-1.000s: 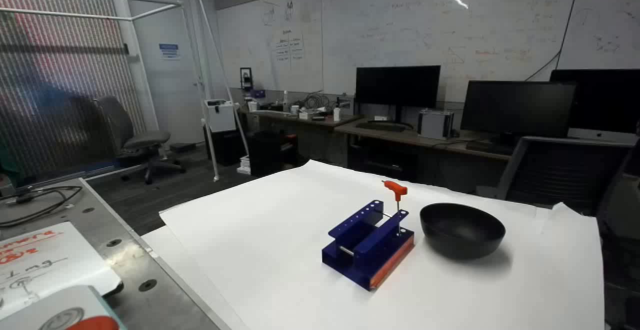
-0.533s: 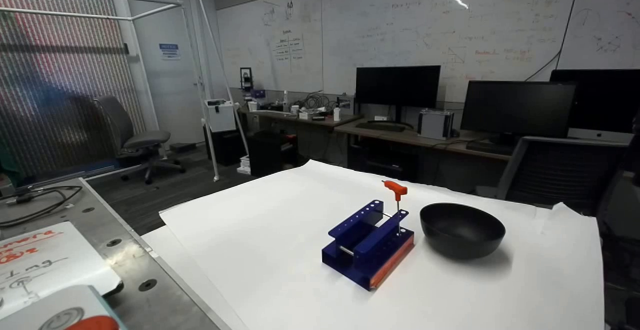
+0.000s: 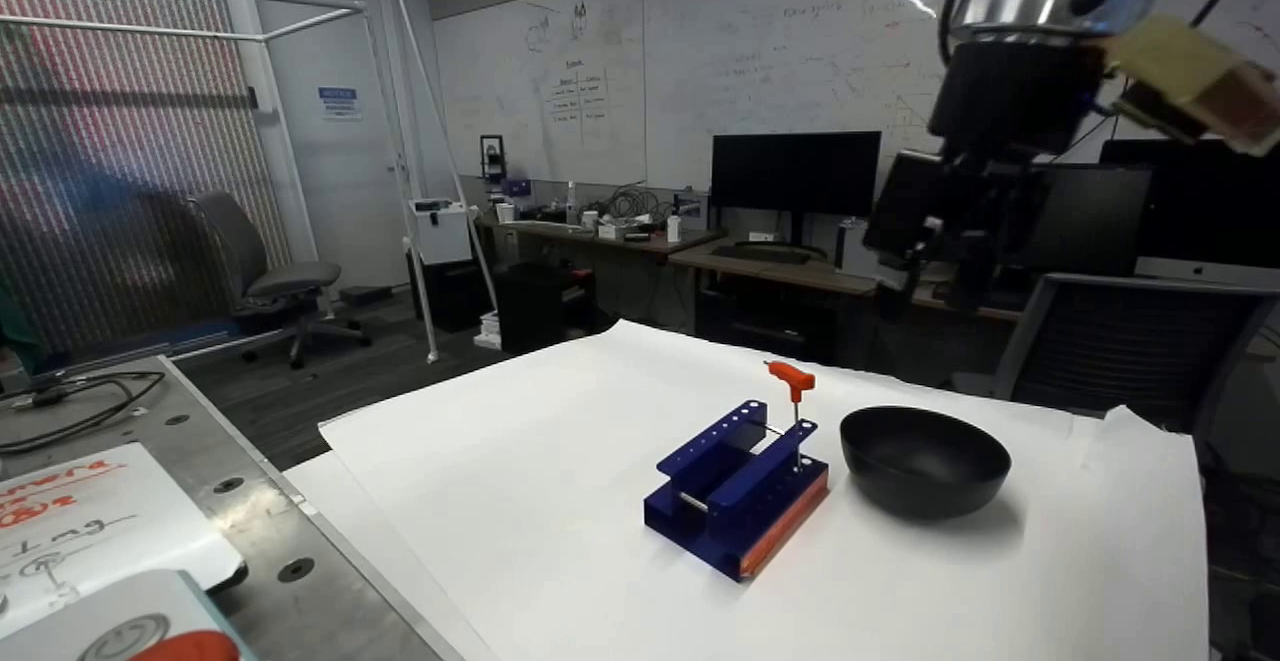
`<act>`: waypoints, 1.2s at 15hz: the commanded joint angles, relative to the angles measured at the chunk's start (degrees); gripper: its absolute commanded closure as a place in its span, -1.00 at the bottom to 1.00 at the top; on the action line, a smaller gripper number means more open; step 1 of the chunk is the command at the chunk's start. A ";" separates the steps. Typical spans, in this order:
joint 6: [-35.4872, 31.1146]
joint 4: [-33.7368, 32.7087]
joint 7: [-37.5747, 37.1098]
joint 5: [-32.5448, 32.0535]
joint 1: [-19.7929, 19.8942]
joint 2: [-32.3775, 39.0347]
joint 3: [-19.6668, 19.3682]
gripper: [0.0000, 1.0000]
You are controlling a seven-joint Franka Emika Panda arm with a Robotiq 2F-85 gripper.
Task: Pick up the orange object and put it in the bowl.
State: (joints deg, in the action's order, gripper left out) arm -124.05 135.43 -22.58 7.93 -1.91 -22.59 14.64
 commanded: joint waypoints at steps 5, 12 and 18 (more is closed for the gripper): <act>-0.75 -16.88 0.02 -8.48 1.61 20.69 -6.16 -1.00; -5.35 -18.84 2.03 -8.61 0.75 28.44 -10.52 -1.00; -12.61 -20.07 0.78 -9.08 -0.45 35.96 -11.48 -1.00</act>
State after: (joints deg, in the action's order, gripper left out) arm -134.44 118.01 -21.37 -0.94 -0.74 9.89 4.56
